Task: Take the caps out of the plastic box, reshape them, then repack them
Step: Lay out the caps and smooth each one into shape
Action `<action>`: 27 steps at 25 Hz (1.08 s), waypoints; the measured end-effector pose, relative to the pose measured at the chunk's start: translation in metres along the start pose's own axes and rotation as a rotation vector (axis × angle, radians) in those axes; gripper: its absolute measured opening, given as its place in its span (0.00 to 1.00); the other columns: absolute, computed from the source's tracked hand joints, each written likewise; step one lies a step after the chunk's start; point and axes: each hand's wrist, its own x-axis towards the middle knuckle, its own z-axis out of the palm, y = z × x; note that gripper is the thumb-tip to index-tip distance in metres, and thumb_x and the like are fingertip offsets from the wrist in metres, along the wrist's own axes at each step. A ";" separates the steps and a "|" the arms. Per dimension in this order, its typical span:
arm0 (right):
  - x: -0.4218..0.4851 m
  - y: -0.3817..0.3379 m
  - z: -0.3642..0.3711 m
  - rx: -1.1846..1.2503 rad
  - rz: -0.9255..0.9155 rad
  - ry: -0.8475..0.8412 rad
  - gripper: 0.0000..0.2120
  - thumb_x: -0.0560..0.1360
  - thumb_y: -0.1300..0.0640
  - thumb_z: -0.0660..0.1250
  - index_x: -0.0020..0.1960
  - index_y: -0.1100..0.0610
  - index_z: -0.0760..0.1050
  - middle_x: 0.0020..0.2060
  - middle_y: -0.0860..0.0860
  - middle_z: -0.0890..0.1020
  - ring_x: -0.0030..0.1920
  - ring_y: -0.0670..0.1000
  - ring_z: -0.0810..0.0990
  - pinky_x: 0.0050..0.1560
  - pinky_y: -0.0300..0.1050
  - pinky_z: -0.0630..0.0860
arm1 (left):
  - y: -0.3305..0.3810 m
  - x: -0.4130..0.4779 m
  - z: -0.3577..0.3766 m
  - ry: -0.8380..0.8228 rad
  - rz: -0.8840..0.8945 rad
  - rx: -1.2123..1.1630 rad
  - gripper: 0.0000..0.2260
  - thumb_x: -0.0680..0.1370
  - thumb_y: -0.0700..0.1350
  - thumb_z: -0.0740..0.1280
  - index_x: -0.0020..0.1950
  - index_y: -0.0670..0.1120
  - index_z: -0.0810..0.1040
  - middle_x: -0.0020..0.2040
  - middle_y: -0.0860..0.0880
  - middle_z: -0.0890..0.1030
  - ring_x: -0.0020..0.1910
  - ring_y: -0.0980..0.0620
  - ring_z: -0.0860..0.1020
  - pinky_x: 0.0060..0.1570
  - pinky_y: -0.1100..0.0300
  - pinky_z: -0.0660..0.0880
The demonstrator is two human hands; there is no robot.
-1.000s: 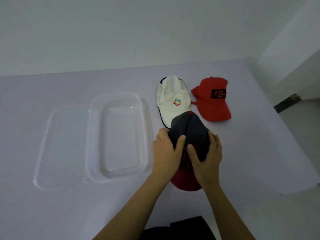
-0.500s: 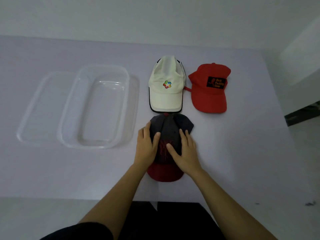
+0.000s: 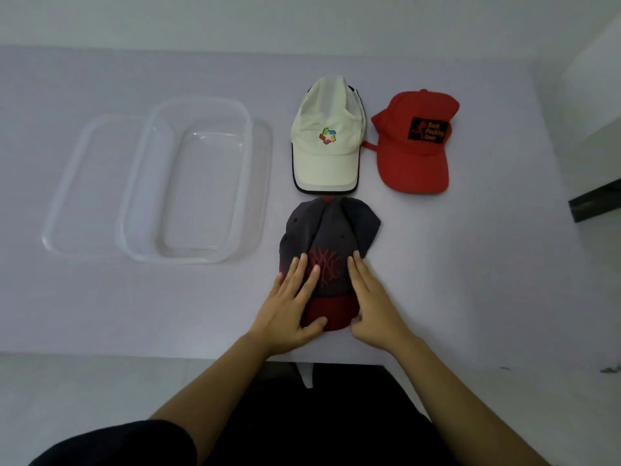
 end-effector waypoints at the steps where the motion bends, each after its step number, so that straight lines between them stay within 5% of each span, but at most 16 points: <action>1: 0.002 -0.002 0.000 -0.013 0.023 -0.030 0.50 0.66 0.63 0.66 0.75 0.52 0.33 0.73 0.44 0.33 0.75 0.47 0.37 0.74 0.52 0.55 | 0.000 0.003 -0.004 -0.057 0.009 0.021 0.43 0.73 0.68 0.56 0.74 0.53 0.31 0.75 0.48 0.32 0.76 0.50 0.34 0.74 0.51 0.42; 5: 0.005 -0.009 -0.006 -0.107 0.074 -0.131 0.56 0.64 0.59 0.69 0.73 0.52 0.28 0.73 0.47 0.29 0.74 0.48 0.31 0.76 0.52 0.46 | -0.002 0.010 -0.013 -0.171 0.044 0.145 0.52 0.68 0.68 0.63 0.75 0.47 0.31 0.74 0.47 0.29 0.74 0.50 0.32 0.72 0.52 0.40; 10: -0.001 -0.012 0.007 -0.194 0.094 -0.043 0.54 0.66 0.53 0.69 0.74 0.57 0.31 0.74 0.55 0.33 0.74 0.53 0.33 0.74 0.49 0.43 | 0.008 0.011 -0.011 -0.154 0.011 0.207 0.42 0.75 0.62 0.55 0.75 0.43 0.34 0.76 0.41 0.35 0.72 0.46 0.32 0.73 0.44 0.45; 13: -0.005 -0.013 0.035 -0.283 0.097 0.208 0.44 0.68 0.59 0.71 0.74 0.67 0.49 0.73 0.66 0.55 0.74 0.63 0.56 0.70 0.53 0.62 | 0.009 0.008 -0.004 -0.082 0.020 0.193 0.36 0.75 0.58 0.50 0.74 0.40 0.37 0.74 0.39 0.38 0.73 0.38 0.37 0.71 0.39 0.53; 16: -0.005 -0.012 0.050 -0.281 0.226 0.314 0.37 0.66 0.67 0.72 0.69 0.71 0.58 0.66 0.69 0.69 0.65 0.64 0.72 0.60 0.55 0.74 | 0.007 0.003 0.001 0.099 0.092 0.229 0.34 0.73 0.43 0.65 0.75 0.39 0.53 0.74 0.35 0.55 0.71 0.32 0.54 0.60 0.37 0.70; 20: -0.004 -0.020 0.043 -0.306 0.281 0.352 0.32 0.62 0.67 0.73 0.64 0.73 0.69 0.57 0.68 0.78 0.52 0.62 0.82 0.48 0.52 0.80 | 0.007 -0.007 -0.003 0.179 0.183 0.276 0.25 0.74 0.39 0.52 0.72 0.41 0.60 0.70 0.35 0.69 0.67 0.32 0.68 0.56 0.43 0.75; 23: -0.003 -0.033 0.025 -0.409 0.266 0.274 0.22 0.61 0.66 0.71 0.55 0.69 0.76 0.39 0.61 0.84 0.34 0.58 0.84 0.29 0.44 0.77 | 0.008 -0.004 -0.007 0.202 0.148 0.248 0.25 0.75 0.36 0.51 0.73 0.38 0.58 0.68 0.34 0.71 0.66 0.35 0.71 0.55 0.47 0.78; 27: 0.002 -0.037 -0.001 -0.324 0.149 0.129 0.10 0.77 0.61 0.58 0.53 0.64 0.73 0.44 0.61 0.82 0.43 0.62 0.80 0.38 0.48 0.70 | 0.013 0.001 -0.005 0.225 0.096 0.122 0.31 0.75 0.35 0.52 0.76 0.36 0.41 0.69 0.34 0.70 0.66 0.36 0.71 0.56 0.48 0.77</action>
